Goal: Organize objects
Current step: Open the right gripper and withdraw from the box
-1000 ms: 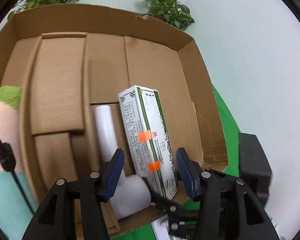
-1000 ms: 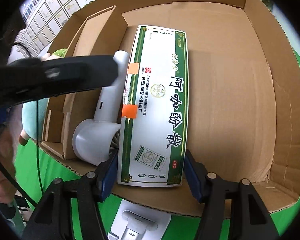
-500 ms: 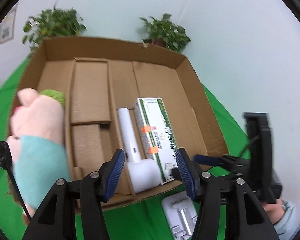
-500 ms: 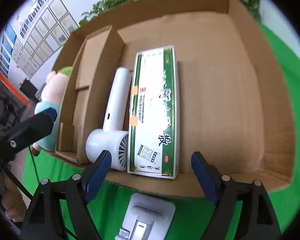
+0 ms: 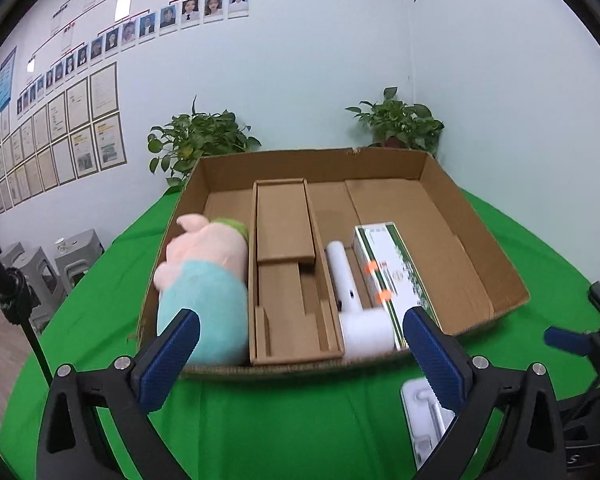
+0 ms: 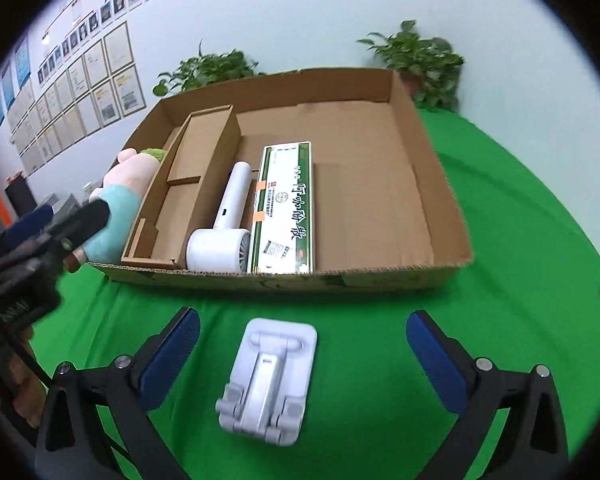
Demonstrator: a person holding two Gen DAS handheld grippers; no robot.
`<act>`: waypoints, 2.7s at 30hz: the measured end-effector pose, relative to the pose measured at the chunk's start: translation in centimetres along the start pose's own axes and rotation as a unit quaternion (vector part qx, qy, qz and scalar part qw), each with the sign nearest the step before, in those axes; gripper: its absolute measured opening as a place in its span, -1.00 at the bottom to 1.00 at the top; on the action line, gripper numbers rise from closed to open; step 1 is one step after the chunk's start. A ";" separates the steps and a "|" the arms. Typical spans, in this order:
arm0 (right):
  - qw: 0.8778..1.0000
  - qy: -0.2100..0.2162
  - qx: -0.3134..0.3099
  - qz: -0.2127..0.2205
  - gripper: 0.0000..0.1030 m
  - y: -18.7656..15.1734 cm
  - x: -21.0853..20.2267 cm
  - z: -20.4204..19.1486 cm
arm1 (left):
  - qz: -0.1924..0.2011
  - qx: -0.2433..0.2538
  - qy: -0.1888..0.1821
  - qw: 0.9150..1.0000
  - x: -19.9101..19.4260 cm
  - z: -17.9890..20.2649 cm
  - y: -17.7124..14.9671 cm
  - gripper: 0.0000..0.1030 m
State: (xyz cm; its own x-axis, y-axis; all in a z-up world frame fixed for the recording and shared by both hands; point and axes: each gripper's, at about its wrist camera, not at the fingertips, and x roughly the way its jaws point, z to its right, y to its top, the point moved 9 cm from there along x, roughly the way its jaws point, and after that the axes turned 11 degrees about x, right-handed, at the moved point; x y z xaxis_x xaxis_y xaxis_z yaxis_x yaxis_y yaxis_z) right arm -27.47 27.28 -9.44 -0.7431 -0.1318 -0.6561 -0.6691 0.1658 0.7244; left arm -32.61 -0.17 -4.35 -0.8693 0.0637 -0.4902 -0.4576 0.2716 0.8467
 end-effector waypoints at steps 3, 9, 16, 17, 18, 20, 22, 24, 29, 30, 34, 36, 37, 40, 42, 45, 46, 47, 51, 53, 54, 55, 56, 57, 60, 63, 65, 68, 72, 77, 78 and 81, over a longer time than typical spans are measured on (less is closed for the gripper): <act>1.000 -0.014 -0.010 0.018 1.00 -0.2 -1.7 0.4 | -0.014 -0.018 0.005 1.000 0.2 0.0 -1.5 0.99; 0.999 -0.019 -0.026 0.039 1.00 0.7 -2.3 -0.2 | -0.025 -0.036 0.008 0.999 0.5 -0.1 -2.7 0.99; 0.999 -0.008 -0.029 0.044 1.00 0.8 -1.9 -1.1 | -0.022 -0.038 0.010 0.999 -0.3 -0.2 -2.6 0.99; 0.999 -0.007 -0.029 0.045 1.00 0.8 -1.8 -1.1 | -0.022 -0.038 0.002 0.999 -0.2 0.0 -2.7 0.99; 0.999 -0.005 -0.030 0.044 1.00 0.7 -1.7 -1.2 | -0.022 -0.038 0.000 0.999 -0.5 0.0 -2.6 0.99; 0.998 -0.004 -0.030 0.047 1.00 0.6 -1.7 -1.4 | -0.021 -0.037 0.002 0.999 -0.5 0.0 -2.6 0.99; 0.998 -0.004 -0.029 0.051 1.00 0.6 -1.9 -1.6 | -0.019 -0.036 0.004 0.999 -0.5 0.0 -2.6 0.99; 0.998 -0.006 -0.032 0.053 1.00 0.5 -2.0 -1.7 | -0.019 -0.039 0.003 0.999 -0.6 -0.1 -2.6 0.99; 0.998 -0.009 -0.033 0.056 1.00 0.4 -2.2 -1.9 | -0.019 -0.037 0.006 0.999 -0.7 0.0 -2.6 0.99; 0.998 -0.009 -0.033 0.056 1.00 0.4 -2.2 -1.9 | -0.019 -0.037 0.005 0.999 -0.7 0.0 -2.7 0.99; 0.998 -0.009 -0.031 0.058 1.00 0.3 -2.3 -2.1 | -0.020 -0.037 0.005 0.999 -0.5 0.0 -2.8 0.99; 0.998 -0.012 -0.031 0.054 1.00 0.2 -2.1 -2.0 | -0.020 -0.040 0.005 0.999 -0.5 0.0 -2.8 0.99; 0.998 -0.013 -0.031 0.052 1.00 0.1 -2.0 -2.0 | -0.022 -0.041 0.003 0.999 -0.3 0.0 -2.9 0.99; 0.998 -0.017 -0.029 0.052 1.00 0.0 -1.9 -1.9 | -0.026 -0.040 0.002 0.999 0.0 0.0 -3.0 0.99; 0.998 -0.019 -0.030 0.051 1.00 -0.1 -1.8 -1.9 | -0.027 -0.040 0.001 0.999 0.1 0.0 -3.1 0.99; 0.998 -0.020 -0.027 0.052 1.00 -0.1 -1.9 -1.8 | -0.030 -0.042 -0.006 0.999 0.2 0.1 -3.2 0.99; 0.998 -0.021 -0.025 0.052 1.00 0.0 -1.9 -1.7 | -0.030 -0.041 -0.005 0.999 0.3 0.1 -3.2 0.99; 0.998 -0.022 -0.024 0.052 1.00 0.0 -1.9 -1.6 | -0.029 -0.041 -0.002 0.999 0.3 0.0 -3.2 0.99; 0.998 -0.024 -0.025 0.053 1.00 -0.1 -2.1 -1.5 | -0.030 -0.049 -0.007 0.998 0.5 0.0 -3.1 0.99; 0.998 -0.026 -0.024 0.054 1.00 -0.1 -2.2 -1.3 | -0.029 -0.046 -0.006 0.998 0.5 0.2 -3.1 0.99; 0.998 -0.026 -0.023 0.054 1.00 -0.1 -2.2 -1.2 | -0.029 -0.046 -0.005 0.999 0.5 0.2 -3.1 0.99; 0.998 -0.027 -0.023 0.054 1.00 0.0 -2.2 -1.1 | -0.030 -0.045 -0.008 0.999 0.5 0.4 -3.2 0.99; 0.998 -0.029 -0.023 0.055 1.00 -0.1 -2.3 -1.1 | -0.030 -0.044 -0.012 0.999 0.5 0.5 -3.3 0.99; 0.998 -0.030 -0.024 0.055 1.00 -0.1 -2.3 -1.0 | -0.032 -0.044 -0.014 0.998 0.5 0.6 -3.3 0.99; 0.998 -0.029 -0.023 0.052 1.00 -0.3 -2.3 -1.1 | -0.036 -0.047 -0.021 0.998 0.5 0.6 -3.6 0.99; 0.998 -0.029 -0.023 0.053 1.00 -0.3 -2.4 -1.1 | -0.036 -0.052 -0.026 0.998 0.4 0.6 -3.6 0.99; 0.998 -0.027 -0.022 0.054 1.00 -0.3 -2.5 -1.1 | -0.033 -0.053 -0.025 0.998 0.2 0.6 -3.5 0.99; 0.998 -0.028 -0.023 0.055 1.00 -0.4 -2.6 -1.2 | -0.032 -0.053 -0.025 0.998 -0.1 0.8 -3.5 0.99; 0.998 -0.028 -0.020 0.052 1.00 -0.5 -2.6 -1.1 | -0.032 -0.053 -0.026 0.998 -0.2 0.8 -3.6 0.99; 0.998 -0.026 -0.023 0.051 1.00 -0.7 -2.7 -1.3 | -0.034 -0.055 -0.026 0.998 -0.4 0.8 -3.7 0.99; 0.998 -0.027 -0.023 0.052 1.00 -0.7 -2.7 -1.3 | -0.034 -0.056 -0.028 0.997 -0.4 0.9 -3.7 0.98; 0.998 -0.027 -0.022 0.049 1.00 -0.8 -2.6 -1.2 | -0.033 -0.055 -0.036 0.997 -0.6 1.1 -3.7 0.97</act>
State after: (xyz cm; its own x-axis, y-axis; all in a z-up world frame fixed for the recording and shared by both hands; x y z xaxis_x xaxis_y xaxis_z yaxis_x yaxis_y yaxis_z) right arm -25.00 26.28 -8.04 -0.8039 -0.0645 -0.5912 -0.5941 0.1313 0.7936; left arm -30.19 -0.20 -7.43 -0.8225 0.1183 -0.5564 -0.5351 0.1710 0.8273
